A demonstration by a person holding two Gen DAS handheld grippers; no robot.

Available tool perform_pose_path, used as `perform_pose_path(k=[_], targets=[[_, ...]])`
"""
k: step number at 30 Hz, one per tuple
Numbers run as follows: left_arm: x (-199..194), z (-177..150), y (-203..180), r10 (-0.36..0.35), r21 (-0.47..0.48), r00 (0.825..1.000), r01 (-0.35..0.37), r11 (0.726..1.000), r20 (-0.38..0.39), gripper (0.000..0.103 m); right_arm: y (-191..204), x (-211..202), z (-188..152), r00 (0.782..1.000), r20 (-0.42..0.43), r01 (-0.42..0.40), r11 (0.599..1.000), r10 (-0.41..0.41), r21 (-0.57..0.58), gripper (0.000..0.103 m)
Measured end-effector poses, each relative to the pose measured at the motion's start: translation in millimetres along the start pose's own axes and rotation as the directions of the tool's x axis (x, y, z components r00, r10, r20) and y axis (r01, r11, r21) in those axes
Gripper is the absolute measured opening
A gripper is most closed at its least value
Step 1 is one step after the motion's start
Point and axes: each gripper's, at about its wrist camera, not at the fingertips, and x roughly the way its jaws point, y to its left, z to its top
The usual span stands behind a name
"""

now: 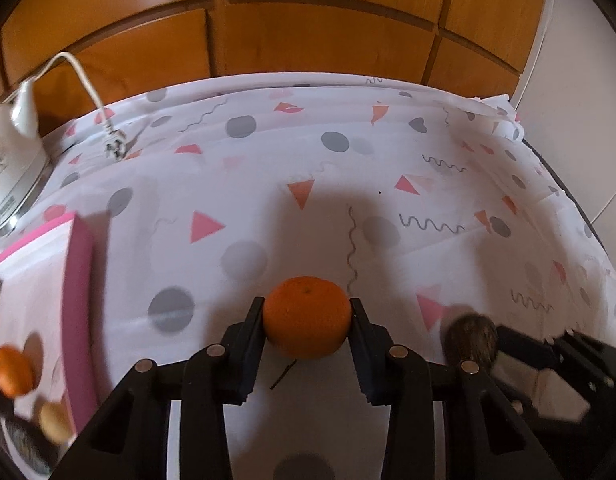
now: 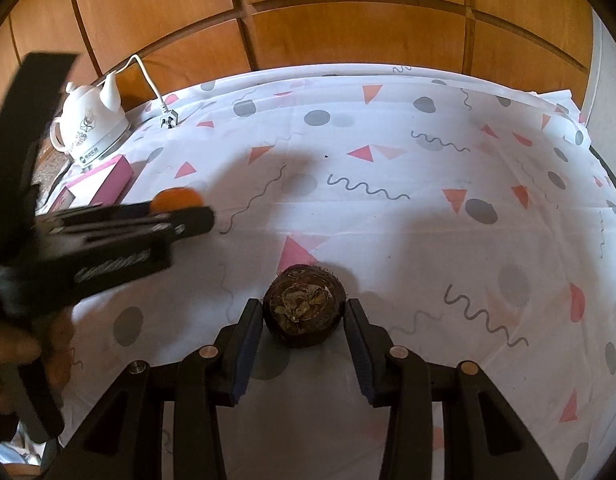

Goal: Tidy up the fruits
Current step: 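Grasp the dark round fruit with right while left lifts the orange, then place the orange in the tray with left while right drops the dark fruit there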

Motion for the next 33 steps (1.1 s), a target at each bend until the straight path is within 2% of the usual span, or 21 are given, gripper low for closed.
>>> perform_pose_path(k=[10, 19, 25, 29, 33], targets=[[-54.0, -25.8, 11.1, 0.000, -0.048, 0.998, 0.003, 0.999, 0.066, 0.040, 17.8, -2.4, -4.2, 1.000, -0.011, -0.017, 0.999, 0.016, -0.028, 0.042], [-94.0, -42.4, 37.2, 0.011, -0.112, 0.993, 0.003, 0.994, 0.121, 0.040, 38.6, -3.4, -7.6, 0.999, -0.022, -0.037, 0.997, 0.036, -0.067, 0.042], [-125.6, -58.4, 69.4, 0.024, -0.182, 0.986, 0.007, 0.983, 0.166, 0.040, 51.9, -2.0, -6.1, 0.998, -0.034, -0.052, 0.994, 0.049, -0.095, 0.042], [-150.0, -77.3, 106.4, 0.072, -0.260, 0.979, -0.021, 0.965, 0.191, 0.040, 62.6, -0.4, -6.0, 0.998, -0.037, -0.058, 0.991, 0.054, -0.117, 0.042], [-165.6, -102.2, 151.2, 0.163, -0.348, 0.970, -0.092, 0.933, 0.181, 0.040, 72.1, -2.0, -6.1, 0.997, -0.037, -0.067, 0.988, 0.063, -0.142, 0.042]])
